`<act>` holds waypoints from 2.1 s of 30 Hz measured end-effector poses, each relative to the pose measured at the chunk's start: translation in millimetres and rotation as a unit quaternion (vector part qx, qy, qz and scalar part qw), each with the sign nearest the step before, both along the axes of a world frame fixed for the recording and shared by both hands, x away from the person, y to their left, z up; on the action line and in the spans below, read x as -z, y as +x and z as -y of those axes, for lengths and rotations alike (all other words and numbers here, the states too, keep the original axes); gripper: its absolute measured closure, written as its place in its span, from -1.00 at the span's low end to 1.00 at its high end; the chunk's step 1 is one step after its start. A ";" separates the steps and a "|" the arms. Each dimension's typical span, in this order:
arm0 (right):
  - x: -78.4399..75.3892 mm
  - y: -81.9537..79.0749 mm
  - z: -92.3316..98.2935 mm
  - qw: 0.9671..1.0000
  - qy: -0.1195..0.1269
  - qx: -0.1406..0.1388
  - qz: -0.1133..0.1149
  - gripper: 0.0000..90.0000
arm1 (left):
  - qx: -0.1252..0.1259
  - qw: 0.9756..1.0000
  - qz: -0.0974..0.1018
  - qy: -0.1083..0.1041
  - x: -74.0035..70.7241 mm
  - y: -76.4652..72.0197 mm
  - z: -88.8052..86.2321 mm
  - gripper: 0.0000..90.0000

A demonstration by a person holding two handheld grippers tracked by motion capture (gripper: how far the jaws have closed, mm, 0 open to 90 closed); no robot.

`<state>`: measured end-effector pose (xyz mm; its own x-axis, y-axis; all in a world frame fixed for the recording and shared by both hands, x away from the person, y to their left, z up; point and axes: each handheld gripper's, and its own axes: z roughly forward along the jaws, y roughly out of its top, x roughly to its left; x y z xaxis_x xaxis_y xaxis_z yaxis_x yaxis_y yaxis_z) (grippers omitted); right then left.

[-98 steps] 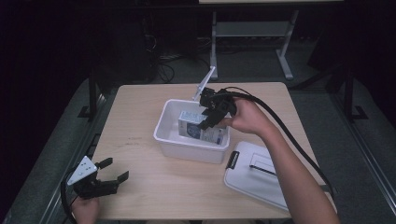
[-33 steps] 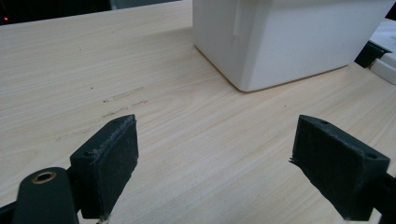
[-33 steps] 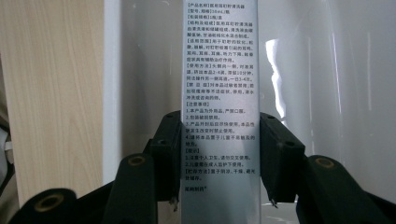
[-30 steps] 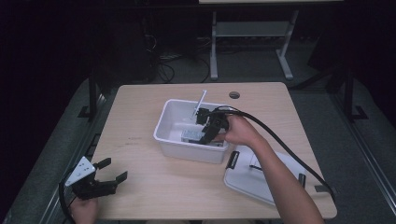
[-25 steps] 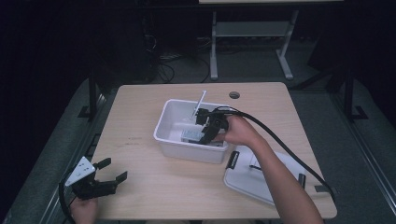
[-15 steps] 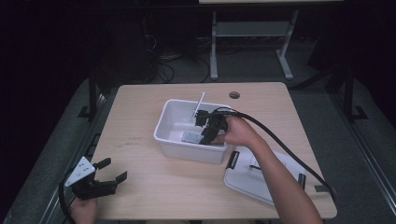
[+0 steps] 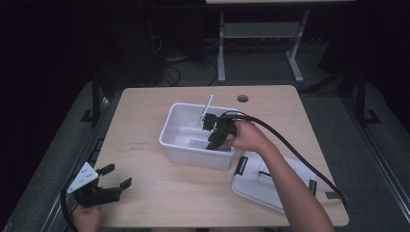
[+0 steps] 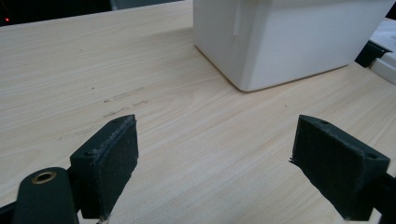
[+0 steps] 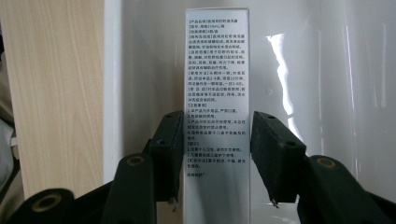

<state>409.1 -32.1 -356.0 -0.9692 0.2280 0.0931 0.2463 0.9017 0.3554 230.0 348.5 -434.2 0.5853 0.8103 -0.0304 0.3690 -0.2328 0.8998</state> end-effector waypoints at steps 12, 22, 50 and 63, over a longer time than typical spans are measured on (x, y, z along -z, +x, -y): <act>-10.9 -2.4 6.2 1.000 0.011 0.004 0.007 0.22 | 0.001 1.000 -0.001 0.002 -0.3 0.0 0.6 -0.70; -21.6 -4.6 12.4 1.000 0.014 0.009 0.016 0.21 | 0.002 1.000 -0.001 0.003 -0.4 0.2 1.0 -0.70; -39.1 -7.1 23.5 0.999 0.022 0.016 0.028 0.19 | 0.004 1.000 -0.001 0.003 -0.3 0.9 2.5 -0.70; -52.4 -10.5 33.1 0.999 0.029 0.023 0.037 0.18 | 0.004 1.000 -0.002 0.006 -0.2 1.3 3.4 -0.70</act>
<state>398.6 -65.2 -303.7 -0.9626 0.2685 0.0366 0.2582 0.8679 0.4244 231.3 345.1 -434.0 0.5924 0.8053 -0.0231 0.3700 -0.2465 0.8957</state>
